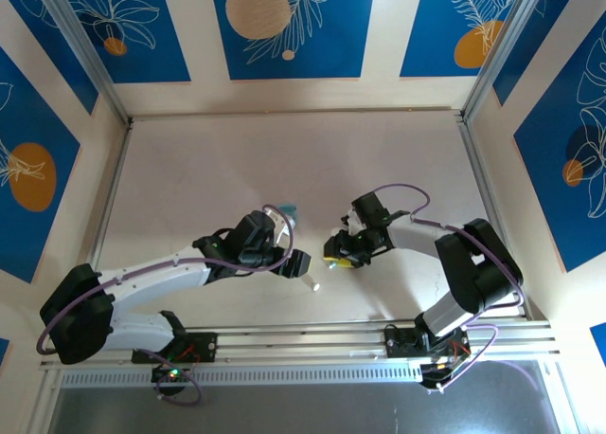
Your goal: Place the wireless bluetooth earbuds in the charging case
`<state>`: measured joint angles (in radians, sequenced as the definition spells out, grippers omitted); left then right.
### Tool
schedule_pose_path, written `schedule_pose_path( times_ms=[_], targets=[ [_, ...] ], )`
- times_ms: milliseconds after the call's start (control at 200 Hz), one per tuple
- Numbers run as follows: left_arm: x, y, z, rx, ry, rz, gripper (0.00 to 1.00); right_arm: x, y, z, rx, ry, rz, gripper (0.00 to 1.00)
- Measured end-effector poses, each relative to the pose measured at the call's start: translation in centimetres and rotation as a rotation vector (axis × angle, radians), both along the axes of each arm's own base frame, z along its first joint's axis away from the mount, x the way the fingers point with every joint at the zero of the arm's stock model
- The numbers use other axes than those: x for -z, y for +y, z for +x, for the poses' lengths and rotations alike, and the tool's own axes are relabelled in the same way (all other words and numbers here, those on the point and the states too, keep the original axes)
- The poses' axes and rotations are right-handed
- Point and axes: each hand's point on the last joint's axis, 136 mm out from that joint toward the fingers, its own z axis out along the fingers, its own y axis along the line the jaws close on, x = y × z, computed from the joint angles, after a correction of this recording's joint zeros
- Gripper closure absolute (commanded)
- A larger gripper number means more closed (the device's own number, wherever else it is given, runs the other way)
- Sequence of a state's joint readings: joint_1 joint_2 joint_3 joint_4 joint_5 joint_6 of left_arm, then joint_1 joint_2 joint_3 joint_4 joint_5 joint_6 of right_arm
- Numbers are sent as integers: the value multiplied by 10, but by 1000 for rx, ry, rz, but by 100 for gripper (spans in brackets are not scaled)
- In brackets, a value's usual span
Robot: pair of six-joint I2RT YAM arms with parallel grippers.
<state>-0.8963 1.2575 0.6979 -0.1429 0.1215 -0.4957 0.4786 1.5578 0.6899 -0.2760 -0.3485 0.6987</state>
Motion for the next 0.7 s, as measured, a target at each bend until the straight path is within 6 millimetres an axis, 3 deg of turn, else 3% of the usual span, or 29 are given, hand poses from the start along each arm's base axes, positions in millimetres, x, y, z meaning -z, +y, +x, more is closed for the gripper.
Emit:
schedule_pose_path(
  times_ms=[355, 700],
  targets=[
    [1, 0, -1, 1, 1, 1, 0, 0, 9, -8, 1, 4, 34, 54],
    [1, 0, -1, 1, 1, 1, 0, 2, 2, -8, 64, 0, 41, 55]
  ],
)
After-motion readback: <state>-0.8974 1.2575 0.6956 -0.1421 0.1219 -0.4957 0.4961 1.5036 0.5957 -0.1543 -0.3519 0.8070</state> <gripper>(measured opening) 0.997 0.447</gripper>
